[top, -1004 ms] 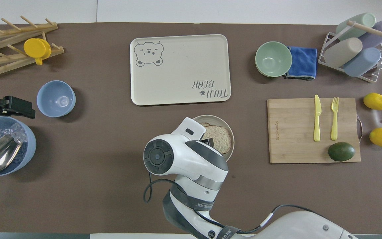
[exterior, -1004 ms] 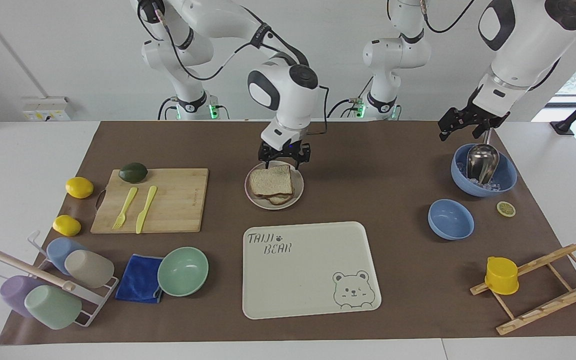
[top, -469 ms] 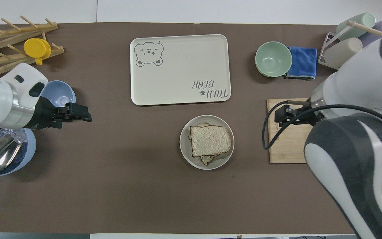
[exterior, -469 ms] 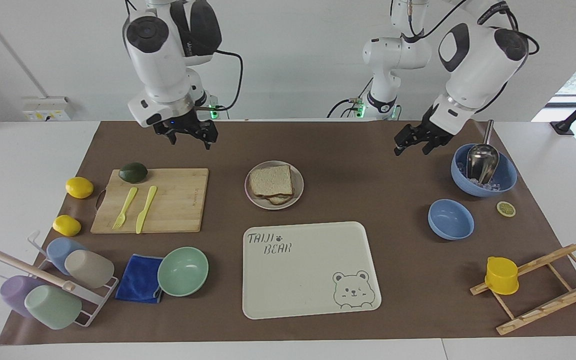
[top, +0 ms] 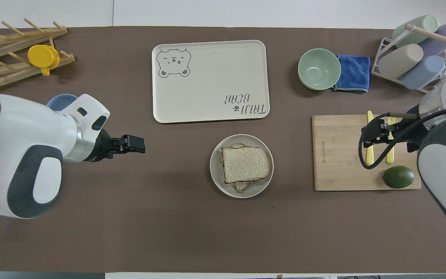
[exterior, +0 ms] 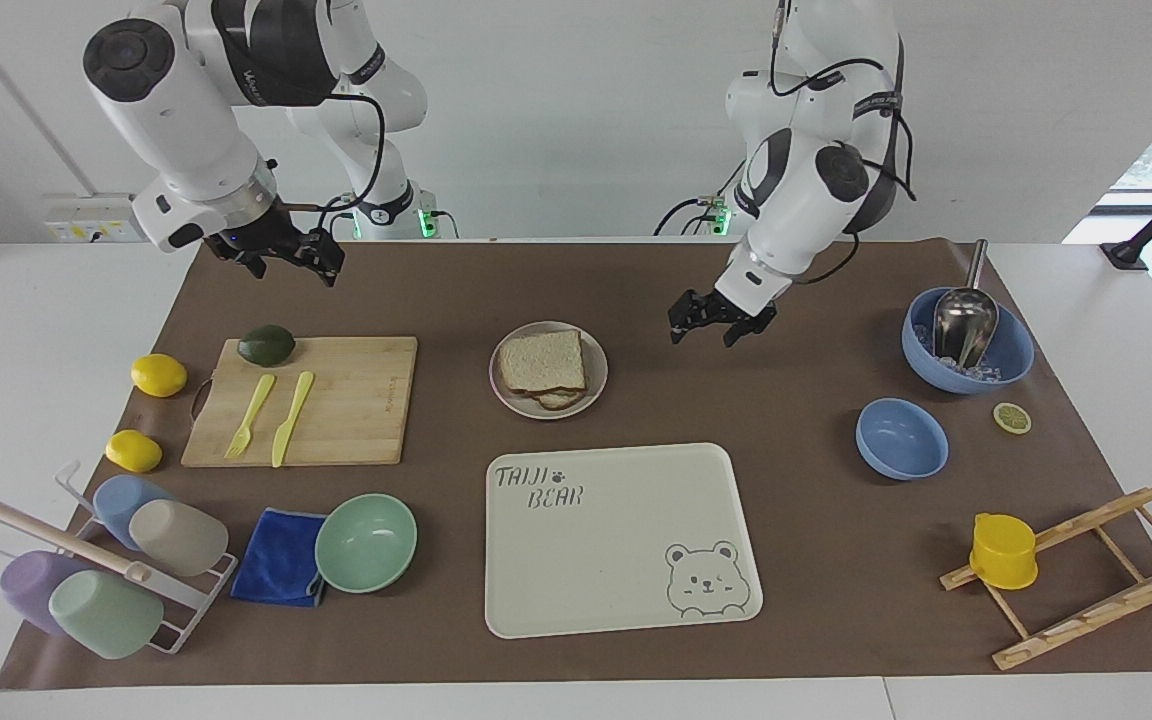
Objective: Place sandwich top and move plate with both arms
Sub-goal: 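Withdraw the right gripper while the left gripper reaches the plate rim, then grip the white plate rim with the left gripper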
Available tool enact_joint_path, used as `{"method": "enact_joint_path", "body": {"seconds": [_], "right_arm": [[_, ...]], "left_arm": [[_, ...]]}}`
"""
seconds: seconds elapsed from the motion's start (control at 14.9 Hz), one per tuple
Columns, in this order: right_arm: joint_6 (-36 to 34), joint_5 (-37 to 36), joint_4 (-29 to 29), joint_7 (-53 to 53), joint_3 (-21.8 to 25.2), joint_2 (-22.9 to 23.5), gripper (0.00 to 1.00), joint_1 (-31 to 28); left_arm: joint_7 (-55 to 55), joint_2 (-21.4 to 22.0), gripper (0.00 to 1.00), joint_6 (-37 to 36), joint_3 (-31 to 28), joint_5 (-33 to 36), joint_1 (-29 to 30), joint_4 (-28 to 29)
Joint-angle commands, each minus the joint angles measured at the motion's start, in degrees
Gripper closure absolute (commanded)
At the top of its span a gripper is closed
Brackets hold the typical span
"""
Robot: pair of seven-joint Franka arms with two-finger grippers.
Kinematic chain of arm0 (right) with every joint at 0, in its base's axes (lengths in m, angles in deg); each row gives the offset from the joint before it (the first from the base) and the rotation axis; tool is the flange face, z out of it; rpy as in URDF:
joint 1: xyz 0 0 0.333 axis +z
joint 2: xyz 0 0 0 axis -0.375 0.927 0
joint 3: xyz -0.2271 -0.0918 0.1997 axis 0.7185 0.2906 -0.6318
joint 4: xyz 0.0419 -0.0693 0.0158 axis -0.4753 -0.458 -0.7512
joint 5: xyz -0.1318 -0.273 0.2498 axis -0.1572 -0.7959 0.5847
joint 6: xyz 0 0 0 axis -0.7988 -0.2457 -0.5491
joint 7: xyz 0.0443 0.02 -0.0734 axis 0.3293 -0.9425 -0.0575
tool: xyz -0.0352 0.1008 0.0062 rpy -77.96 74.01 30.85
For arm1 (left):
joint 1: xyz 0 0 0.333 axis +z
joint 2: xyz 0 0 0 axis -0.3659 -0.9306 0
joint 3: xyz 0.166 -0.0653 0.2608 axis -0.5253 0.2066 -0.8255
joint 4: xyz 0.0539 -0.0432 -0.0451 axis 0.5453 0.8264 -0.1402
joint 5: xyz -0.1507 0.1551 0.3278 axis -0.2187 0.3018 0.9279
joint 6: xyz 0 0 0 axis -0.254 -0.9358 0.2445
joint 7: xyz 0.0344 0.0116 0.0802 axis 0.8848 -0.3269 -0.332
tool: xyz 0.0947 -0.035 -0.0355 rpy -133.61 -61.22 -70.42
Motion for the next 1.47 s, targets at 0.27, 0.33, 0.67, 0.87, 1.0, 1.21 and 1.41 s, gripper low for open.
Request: {"method": "enact_joint_path", "body": {"seconds": [0.27, 0.33, 0.67, 0.87, 1.0, 1.21, 1.41], "right_arm": [[-2.0, 0.9, 3.7, 8.0, 2.9, 3.2, 0.00, -0.2], [-2.3, 0.9, 3.7, 7.9, 2.6, 3.1, 0.00, -0.2], [-1.7, 1.2, 3.1, 7.5, 2.5, 2.6, 0.00, -3.8], [-1.6, 0.9, 3.3, 9.2, 2.2, 2.7, 0.00, -4.5], [-0.4, 0.5, 3.3, 11.9, 0.8, 2.7, 0.00, -5.6], [0.3, 0.4, 3.7, 12.0, 0.8, 3.0, 0.00, -5.6], [0.4, -0.8, 5.1, 12.3, 1.4, 3.1, 0.00, -5.3]], "left_arm": [[-0.2, -6.5, 0.00, 9.0, -1.0, -5.8, -8.0, 1.0], [-0.2, -6.9, 0.00, 9.3, -0.9, -6.5, -8.4, 1.0], [-0.1, -10.4, 0.02, 11.8, -1.0, -8.1, -11.6, 1.0], [-0.1, -10.6, 0.13, 11.7, -1.0, -8.2, -12.1, 0.9], [-0.1, -10.6, 0.24, 11.7, -0.9, -8.3, -12.3, 0.9], [-0.1, -10.7, 0.38, 12.4, -1.0, -11.1, -13.5, 0.9], [-0.2, -11.0, 0.42, 13.4, -1.0, -11.2, -13.6, 1.0]]}}
